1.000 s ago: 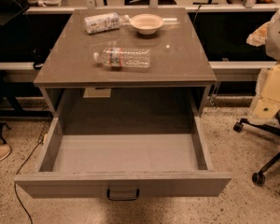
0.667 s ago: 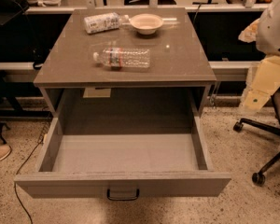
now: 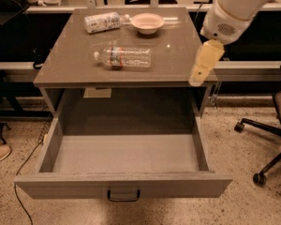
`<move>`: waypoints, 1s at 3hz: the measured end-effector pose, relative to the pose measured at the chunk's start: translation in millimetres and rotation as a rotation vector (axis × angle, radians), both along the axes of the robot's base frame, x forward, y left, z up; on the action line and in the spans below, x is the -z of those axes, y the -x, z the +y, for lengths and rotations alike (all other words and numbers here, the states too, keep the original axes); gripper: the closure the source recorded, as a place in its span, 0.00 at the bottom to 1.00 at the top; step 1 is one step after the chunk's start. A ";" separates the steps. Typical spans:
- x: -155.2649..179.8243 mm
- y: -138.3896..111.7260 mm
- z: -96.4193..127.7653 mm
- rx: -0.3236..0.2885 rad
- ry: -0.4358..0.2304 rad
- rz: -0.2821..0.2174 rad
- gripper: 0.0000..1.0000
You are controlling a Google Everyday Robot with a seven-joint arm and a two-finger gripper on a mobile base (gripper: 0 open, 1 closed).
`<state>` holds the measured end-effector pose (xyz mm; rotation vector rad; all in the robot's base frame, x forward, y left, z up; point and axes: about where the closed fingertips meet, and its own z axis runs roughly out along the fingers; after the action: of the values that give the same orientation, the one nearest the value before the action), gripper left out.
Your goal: Place water bottle into top drawer
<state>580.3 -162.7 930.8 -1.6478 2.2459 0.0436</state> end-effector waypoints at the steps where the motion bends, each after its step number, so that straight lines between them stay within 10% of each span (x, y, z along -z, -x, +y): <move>1: 37.7 -68.6 37.4 0.074 -0.025 0.028 0.00; 3: 68.8 -133.2 86.8 0.133 -0.044 0.037 0.00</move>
Offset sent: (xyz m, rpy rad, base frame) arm 0.1457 0.0827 -0.0739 0.0569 0.0420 -0.1870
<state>713.5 -75.9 862.0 -1.4830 2.3595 0.0906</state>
